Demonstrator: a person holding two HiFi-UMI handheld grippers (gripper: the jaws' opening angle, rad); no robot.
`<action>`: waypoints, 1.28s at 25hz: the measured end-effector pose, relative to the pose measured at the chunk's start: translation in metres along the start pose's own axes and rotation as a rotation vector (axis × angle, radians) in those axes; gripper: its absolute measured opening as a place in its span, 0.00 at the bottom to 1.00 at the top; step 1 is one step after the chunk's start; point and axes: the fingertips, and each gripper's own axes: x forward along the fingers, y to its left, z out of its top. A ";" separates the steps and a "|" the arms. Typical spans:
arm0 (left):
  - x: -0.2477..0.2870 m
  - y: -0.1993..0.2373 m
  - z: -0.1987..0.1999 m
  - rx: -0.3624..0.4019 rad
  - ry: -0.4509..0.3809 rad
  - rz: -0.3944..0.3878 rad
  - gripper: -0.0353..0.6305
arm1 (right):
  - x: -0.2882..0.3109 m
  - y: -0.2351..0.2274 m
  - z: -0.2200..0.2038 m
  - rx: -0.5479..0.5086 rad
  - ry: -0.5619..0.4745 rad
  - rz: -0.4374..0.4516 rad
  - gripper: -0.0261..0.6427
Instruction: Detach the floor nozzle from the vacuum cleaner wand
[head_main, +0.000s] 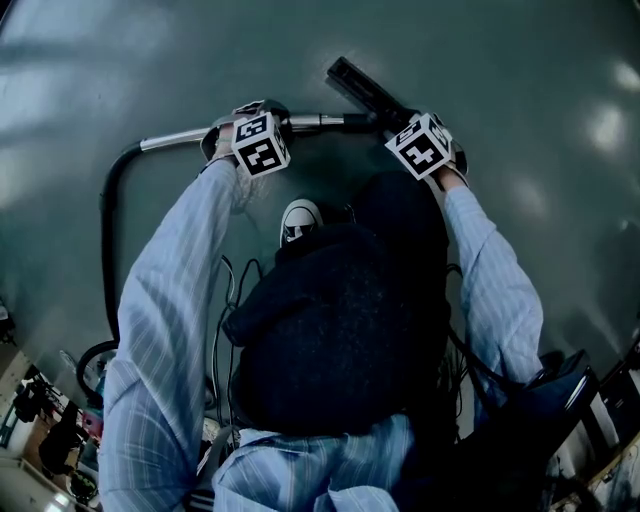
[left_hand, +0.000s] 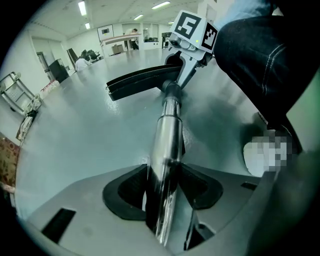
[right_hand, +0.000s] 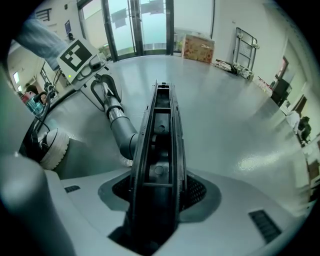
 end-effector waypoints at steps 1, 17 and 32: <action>-0.001 -0.001 -0.001 -0.008 0.005 -0.015 0.35 | -0.002 0.000 0.000 -0.004 0.000 -0.003 0.36; -0.006 -0.004 -0.003 -0.083 -0.031 -0.061 0.34 | -0.005 -0.001 -0.001 0.005 -0.031 0.031 0.36; 0.012 -0.032 -0.066 -0.039 0.124 -0.113 0.34 | -0.023 -0.080 -0.121 0.328 0.061 -0.044 0.36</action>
